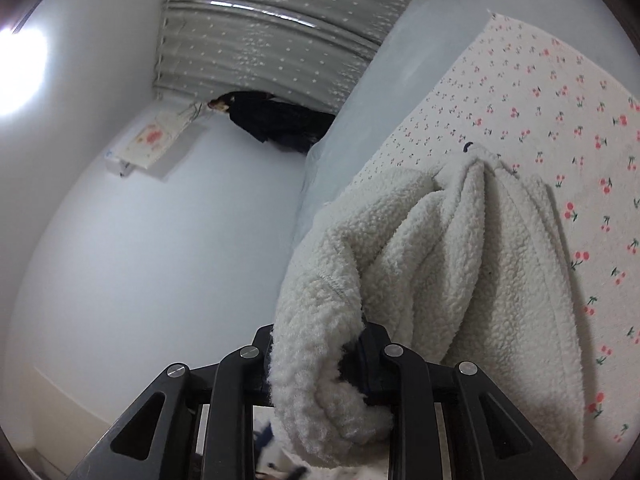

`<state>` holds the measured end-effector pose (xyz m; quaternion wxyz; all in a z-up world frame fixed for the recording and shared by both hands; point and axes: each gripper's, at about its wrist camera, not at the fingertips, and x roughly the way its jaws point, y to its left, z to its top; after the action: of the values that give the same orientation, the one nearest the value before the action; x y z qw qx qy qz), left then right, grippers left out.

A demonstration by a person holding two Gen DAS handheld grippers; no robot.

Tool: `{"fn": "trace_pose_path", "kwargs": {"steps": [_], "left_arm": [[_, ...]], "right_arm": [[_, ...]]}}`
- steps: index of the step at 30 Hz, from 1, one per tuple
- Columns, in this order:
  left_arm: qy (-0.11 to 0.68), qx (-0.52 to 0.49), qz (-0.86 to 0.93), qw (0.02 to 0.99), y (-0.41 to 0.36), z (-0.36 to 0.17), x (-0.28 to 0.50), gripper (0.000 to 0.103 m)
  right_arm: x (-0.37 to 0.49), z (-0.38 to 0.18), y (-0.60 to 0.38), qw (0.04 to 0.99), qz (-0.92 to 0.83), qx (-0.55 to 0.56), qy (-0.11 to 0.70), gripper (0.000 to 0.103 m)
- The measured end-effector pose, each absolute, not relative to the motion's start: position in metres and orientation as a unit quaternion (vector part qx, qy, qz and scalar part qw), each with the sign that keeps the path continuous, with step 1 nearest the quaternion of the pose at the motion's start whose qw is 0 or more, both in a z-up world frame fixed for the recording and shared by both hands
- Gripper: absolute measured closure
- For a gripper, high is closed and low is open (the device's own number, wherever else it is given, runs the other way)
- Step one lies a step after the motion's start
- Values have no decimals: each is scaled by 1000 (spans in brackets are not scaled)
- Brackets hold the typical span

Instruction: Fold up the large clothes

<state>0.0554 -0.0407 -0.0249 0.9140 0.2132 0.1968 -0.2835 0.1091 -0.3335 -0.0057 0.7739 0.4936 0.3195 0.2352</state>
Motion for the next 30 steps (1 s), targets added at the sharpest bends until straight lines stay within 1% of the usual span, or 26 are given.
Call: {"fn": "trace_pose_path", "kwargs": {"steps": [2, 5, 7, 9, 10, 12, 14, 17, 20, 22, 23, 25, 26, 28, 29, 30], "left_arm": [[181, 259, -248, 916, -53, -33, 58, 37], [159, 279, -197, 926, -63, -37, 67, 45], [138, 286, -180, 931, -64, -35, 69, 69], [123, 279, -199, 931, -57, -30, 64, 78], [117, 276, -212, 930, -51, -27, 59, 81], [107, 289, -234, 922, -42, -29, 47, 82], [114, 308, -246, 912, -39, -39, 41, 83], [126, 339, -256, 896, -31, -60, 36, 83], [146, 339, -276, 887, -19, -66, 29, 83], [161, 328, -297, 882, -12, -62, 29, 79], [175, 306, -319, 880, -5, -55, 30, 78], [210, 249, -361, 874, 8, -37, 35, 75], [227, 196, -387, 872, 20, -24, 41, 76], [232, 86, -427, 870, 43, 0, 53, 75], [234, 29, -433, 870, 52, 11, 64, 73], [234, -8, -427, 873, 57, 18, 75, 69]], "right_arm": [[108, -3, -331, 771, 237, 498, 319, 77], [104, 4, -321, 768, 242, 498, 320, 77], [101, 12, -318, 765, 252, 505, 309, 78], [97, 19, -318, 765, 256, 510, 297, 79], [96, 22, -320, 767, 254, 513, 290, 79], [91, 24, -325, 765, 253, 519, 284, 81], [85, 24, -324, 773, 246, 506, 293, 81], [72, 9, -318, 794, 218, 460, 333, 81], [64, -20, -315, 796, 185, 429, 385, 81], [63, -41, -308, 801, 165, 391, 422, 81], [63, -50, -303, 805, 160, 368, 437, 81], [60, -54, -305, 809, 165, 358, 436, 81], [59, -54, -309, 808, 169, 360, 436, 81], [59, -57, -315, 803, 173, 370, 435, 80], [61, -57, -315, 801, 176, 370, 435, 80], [61, -57, -314, 802, 177, 367, 436, 80]]}}
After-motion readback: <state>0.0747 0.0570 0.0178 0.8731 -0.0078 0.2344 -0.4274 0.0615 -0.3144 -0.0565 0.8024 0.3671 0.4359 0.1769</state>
